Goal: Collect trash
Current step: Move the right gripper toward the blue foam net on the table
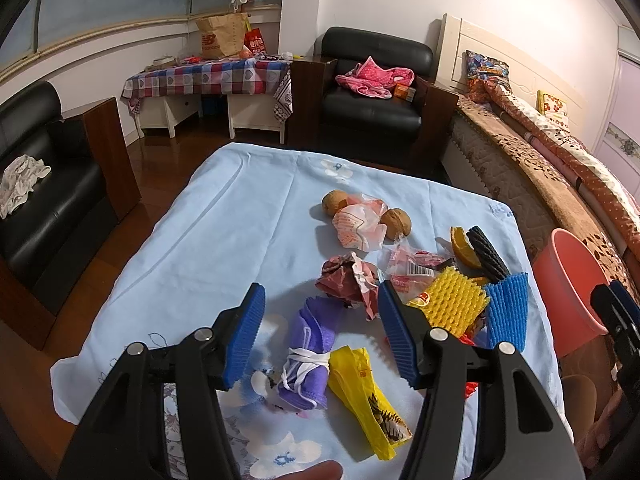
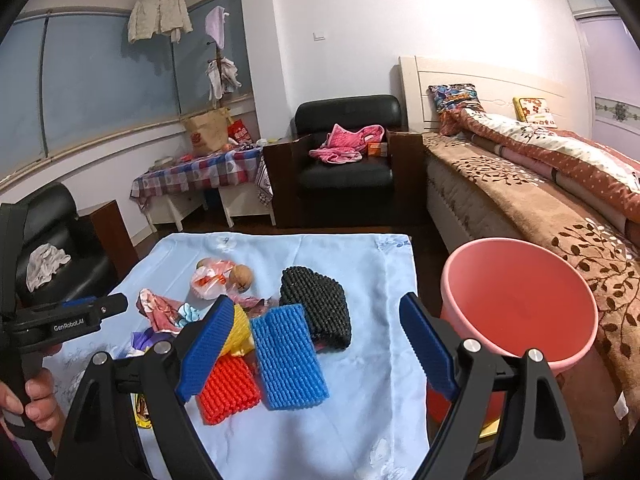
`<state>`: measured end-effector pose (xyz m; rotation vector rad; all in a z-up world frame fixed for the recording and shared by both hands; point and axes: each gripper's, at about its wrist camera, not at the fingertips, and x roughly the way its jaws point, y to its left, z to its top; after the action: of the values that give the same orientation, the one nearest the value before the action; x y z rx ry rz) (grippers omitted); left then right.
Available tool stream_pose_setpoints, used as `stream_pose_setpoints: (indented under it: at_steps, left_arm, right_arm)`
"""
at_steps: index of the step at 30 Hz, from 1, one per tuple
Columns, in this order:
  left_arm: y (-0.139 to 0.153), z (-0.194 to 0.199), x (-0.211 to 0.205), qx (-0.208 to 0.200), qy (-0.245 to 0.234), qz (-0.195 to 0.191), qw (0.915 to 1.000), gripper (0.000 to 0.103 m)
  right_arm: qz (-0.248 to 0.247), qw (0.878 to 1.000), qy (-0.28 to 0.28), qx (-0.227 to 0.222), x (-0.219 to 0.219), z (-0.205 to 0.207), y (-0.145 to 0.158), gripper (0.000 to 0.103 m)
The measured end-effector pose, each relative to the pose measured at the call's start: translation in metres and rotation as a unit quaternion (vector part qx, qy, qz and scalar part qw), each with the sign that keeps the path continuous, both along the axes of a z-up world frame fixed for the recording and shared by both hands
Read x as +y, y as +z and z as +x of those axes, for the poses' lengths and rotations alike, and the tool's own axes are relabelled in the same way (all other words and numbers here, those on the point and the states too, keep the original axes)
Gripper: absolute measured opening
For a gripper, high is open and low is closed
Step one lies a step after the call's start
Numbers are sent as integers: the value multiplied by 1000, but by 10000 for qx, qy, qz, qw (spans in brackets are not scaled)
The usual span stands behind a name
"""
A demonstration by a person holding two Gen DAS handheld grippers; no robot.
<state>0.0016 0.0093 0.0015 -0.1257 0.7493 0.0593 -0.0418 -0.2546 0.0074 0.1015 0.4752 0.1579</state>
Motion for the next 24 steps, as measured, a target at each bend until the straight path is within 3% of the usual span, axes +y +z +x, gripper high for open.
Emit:
stream_pose_setpoints:
  at_steps: [24]
  left_arm:
    - [-4,-1,5,-52,-111,-35,9999,59]
  right_arm:
    - [48,9995,-108,289,-3,10,-8,70]
